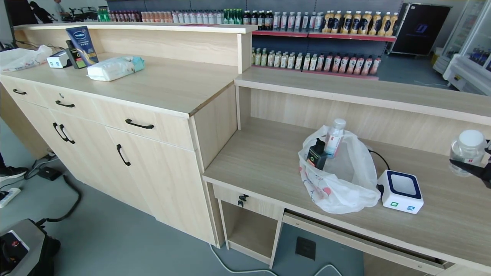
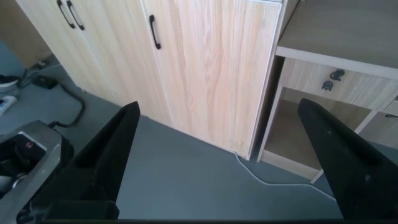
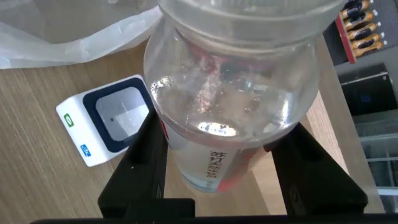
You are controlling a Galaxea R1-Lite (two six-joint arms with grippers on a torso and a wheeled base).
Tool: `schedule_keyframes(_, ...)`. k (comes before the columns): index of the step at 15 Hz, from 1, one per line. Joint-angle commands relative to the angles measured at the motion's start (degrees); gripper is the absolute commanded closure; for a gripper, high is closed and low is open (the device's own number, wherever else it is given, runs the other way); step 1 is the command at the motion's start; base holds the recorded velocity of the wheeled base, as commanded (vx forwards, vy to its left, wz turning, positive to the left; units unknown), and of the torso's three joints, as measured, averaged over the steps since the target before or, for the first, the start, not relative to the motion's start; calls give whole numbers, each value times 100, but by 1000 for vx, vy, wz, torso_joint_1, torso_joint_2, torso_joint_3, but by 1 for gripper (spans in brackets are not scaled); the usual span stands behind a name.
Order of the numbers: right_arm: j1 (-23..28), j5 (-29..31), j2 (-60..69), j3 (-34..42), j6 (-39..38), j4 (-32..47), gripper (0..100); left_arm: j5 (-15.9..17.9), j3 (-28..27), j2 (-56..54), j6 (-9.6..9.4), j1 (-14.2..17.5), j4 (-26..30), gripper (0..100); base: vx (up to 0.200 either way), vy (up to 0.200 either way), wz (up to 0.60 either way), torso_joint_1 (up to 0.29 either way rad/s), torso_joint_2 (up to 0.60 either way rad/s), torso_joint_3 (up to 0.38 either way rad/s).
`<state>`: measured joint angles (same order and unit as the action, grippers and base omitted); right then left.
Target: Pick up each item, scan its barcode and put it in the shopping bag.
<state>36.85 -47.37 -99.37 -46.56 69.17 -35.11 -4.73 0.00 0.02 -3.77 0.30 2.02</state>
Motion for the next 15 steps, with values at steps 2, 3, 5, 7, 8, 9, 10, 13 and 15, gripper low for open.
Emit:
schedule_keyframes(2, 235, -149, -268, -29, 149, 13, 100, -2, 0, -2, -1, 5, 0, 0, 0, 0, 0, 0, 0, 0)
schedule_keyframes(3, 287, -220, -338, -38, 202, -14, 100, -2, 0, -2, -1, 5, 0, 0, 0, 0, 0, 0, 0, 0)
schedule_keyframes(5, 349, -387, -487, -99, 501, -5, 100, -2, 0, -2, -1, 5, 0, 0, 0, 0, 0, 0, 0, 0)
schedule_keyframes(7, 314, -633, -619, -214, 730, 13, 100, -2, 0, -2, -1, 5, 0, 0, 0, 0, 0, 0, 0, 0)
schedule_keyframes(8, 270, -650, -645, -249, 738, 13, 100, -2, 0, -2, -1, 5, 0, 0, 0, 0, 0, 0, 0, 0)
schedule_keyframes(9, 200, -650, -698, -284, 747, 13, 100, -2, 0, -2, -1, 5, 0, 0, 0, 0, 0, 0, 0, 0)
schedule_keyframes(10, 173, -650, -733, -310, 765, 4, 100, -2, 0, -2, -1, 5, 0, 0, 0, 0, 0, 0, 0, 0)
schedule_keyframes(13, 112, -650, -909, -416, 949, 13, 100, -2, 0, -2, -1, 5, 0, 0, 0, 0, 0, 0, 0, 0)
schedule_keyframes(15, 41, -730, -1059, -451, 1169, 13, 100, -2, 0, -2, -1, 5, 0, 0, 0, 0, 0, 0, 0, 0)
